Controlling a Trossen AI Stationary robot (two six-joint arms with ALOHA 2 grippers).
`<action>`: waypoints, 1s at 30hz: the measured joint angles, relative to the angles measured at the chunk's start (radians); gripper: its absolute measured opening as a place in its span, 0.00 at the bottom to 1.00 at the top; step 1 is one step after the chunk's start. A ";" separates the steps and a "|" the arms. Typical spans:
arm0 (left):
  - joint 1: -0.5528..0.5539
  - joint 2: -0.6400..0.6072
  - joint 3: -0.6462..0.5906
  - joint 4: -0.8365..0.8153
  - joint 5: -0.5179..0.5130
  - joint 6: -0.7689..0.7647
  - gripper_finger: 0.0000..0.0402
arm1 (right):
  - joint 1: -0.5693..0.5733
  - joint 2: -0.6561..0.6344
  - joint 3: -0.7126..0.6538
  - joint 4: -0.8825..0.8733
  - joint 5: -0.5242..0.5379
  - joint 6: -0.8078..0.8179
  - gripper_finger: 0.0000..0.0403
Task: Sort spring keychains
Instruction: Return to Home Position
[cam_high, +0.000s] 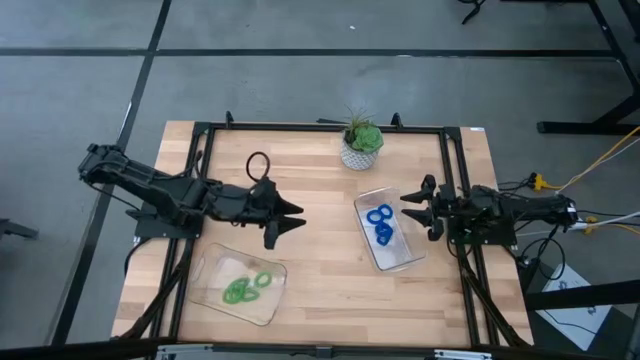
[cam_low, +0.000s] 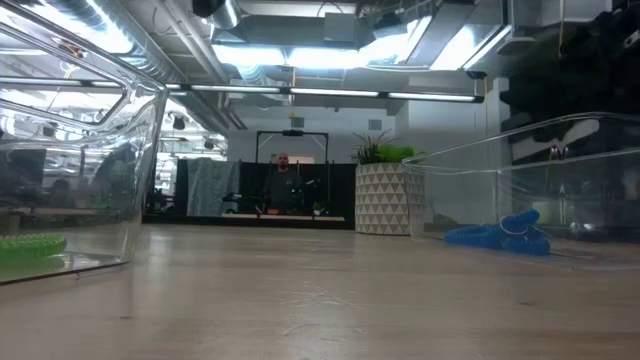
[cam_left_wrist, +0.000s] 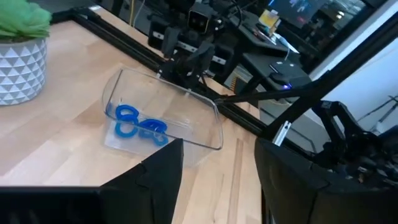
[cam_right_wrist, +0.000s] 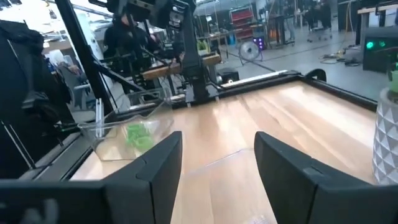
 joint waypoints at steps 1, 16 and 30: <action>0.009 0.000 0.000 0.000 0.017 0.001 0.48 | -0.003 0.003 0.000 0.000 -0.002 0.002 0.50; 0.039 -0.331 -0.558 0.488 0.067 0.038 0.48 | -0.010 0.010 0.000 0.002 -0.019 0.006 0.50; 0.050 -0.794 -0.855 0.492 0.073 0.163 0.48 | -0.010 0.010 0.001 0.002 -0.019 0.009 0.50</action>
